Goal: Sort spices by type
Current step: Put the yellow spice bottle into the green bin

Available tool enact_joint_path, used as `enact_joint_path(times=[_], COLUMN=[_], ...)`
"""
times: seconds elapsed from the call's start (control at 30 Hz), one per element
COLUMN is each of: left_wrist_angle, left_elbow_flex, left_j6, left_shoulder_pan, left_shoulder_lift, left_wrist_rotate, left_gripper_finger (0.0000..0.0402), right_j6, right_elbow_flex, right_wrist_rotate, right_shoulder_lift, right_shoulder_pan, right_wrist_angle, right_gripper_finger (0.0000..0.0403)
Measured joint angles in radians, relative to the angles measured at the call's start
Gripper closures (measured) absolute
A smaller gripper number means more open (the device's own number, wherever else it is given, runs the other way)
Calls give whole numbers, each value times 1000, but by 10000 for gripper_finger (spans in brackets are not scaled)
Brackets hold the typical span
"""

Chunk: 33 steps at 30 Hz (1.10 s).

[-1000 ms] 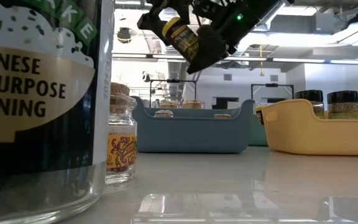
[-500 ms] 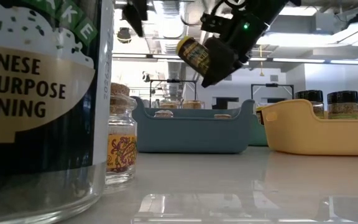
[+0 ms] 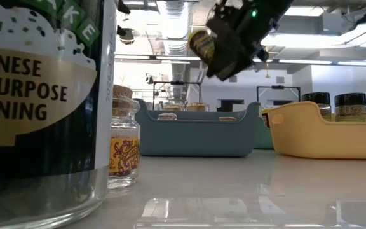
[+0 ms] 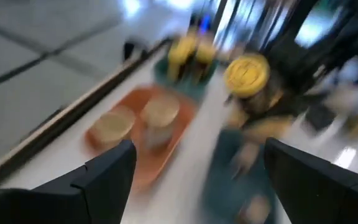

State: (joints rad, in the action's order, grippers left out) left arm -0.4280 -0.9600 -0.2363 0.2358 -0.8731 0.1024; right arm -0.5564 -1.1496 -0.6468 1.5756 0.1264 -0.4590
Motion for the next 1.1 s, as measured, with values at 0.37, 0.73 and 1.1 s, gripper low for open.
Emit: enact_joint_path(times=[0.37, 0.73, 1.1], left_wrist_angle=[880, 1047, 1045], left_elbow_flex=[478, 428, 306], left_j6=[-202, -75, 49], left_shoulder_pan=[-109, -166, -207], left_shoulder_lift=[23, -76, -226], left_wrist_rotate=[-67, -127, -132], left_gripper_finger=[65, 65, 65], right_j6=[199, 243, 254], right_elbow_flex=[-1, -1, -1], right_wrist_rotate=[361, 645, 650], right_shoulder_lift=[-98, 50, 48], right_shoulder_pan=[-78, -91, -81], right_wrist_angle=[480, 875, 876], right_gripper_finger=[162, 160, 159])
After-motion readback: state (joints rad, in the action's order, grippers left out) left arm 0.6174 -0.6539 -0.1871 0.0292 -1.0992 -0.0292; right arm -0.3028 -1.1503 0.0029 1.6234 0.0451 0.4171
